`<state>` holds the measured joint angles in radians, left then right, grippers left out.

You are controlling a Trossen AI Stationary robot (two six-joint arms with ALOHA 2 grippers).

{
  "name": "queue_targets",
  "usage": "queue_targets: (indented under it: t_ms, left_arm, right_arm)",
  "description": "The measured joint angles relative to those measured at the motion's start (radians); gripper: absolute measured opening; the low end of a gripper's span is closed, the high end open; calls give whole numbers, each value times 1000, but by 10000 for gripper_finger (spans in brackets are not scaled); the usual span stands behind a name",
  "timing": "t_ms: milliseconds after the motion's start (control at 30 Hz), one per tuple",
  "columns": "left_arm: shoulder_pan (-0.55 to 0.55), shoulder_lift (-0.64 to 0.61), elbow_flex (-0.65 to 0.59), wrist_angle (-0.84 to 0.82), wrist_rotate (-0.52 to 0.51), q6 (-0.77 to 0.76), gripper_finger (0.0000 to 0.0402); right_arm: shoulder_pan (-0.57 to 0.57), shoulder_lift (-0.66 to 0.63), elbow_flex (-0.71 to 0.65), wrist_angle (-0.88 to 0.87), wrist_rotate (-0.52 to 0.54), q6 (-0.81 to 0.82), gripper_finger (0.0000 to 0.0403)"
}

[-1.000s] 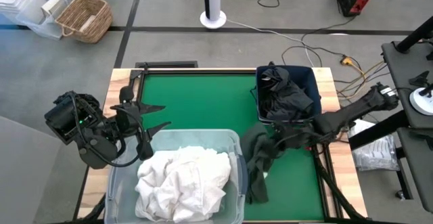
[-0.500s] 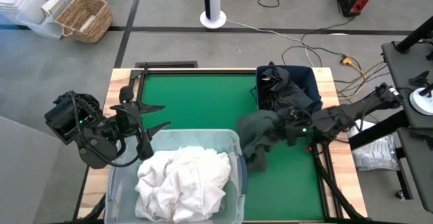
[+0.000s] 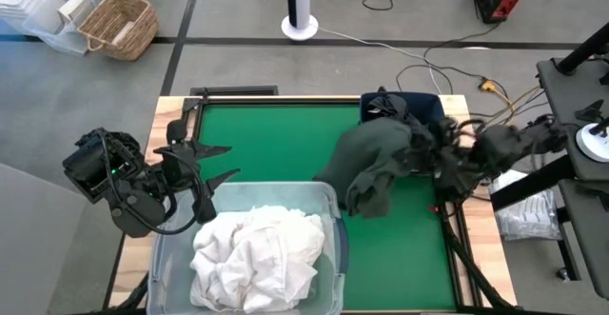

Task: Sort clothes
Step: Put the green long sleeve shirt into the blue laundry organizer

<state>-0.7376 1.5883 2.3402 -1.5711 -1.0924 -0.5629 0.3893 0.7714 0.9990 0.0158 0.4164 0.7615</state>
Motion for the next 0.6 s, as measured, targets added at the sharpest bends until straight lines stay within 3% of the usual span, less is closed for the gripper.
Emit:
queue_targets:
  t_ms: [300, 600]
  left_arm:
    - [0, 0, 0, 0, -1, 0, 186]
    - [0, 0, 0, 0, -1, 0, 186]
  right_arm:
    - [0, 154, 489, -327, 63, -240, 13]
    - [0, 304, 868, -764, 299, -291, 13]
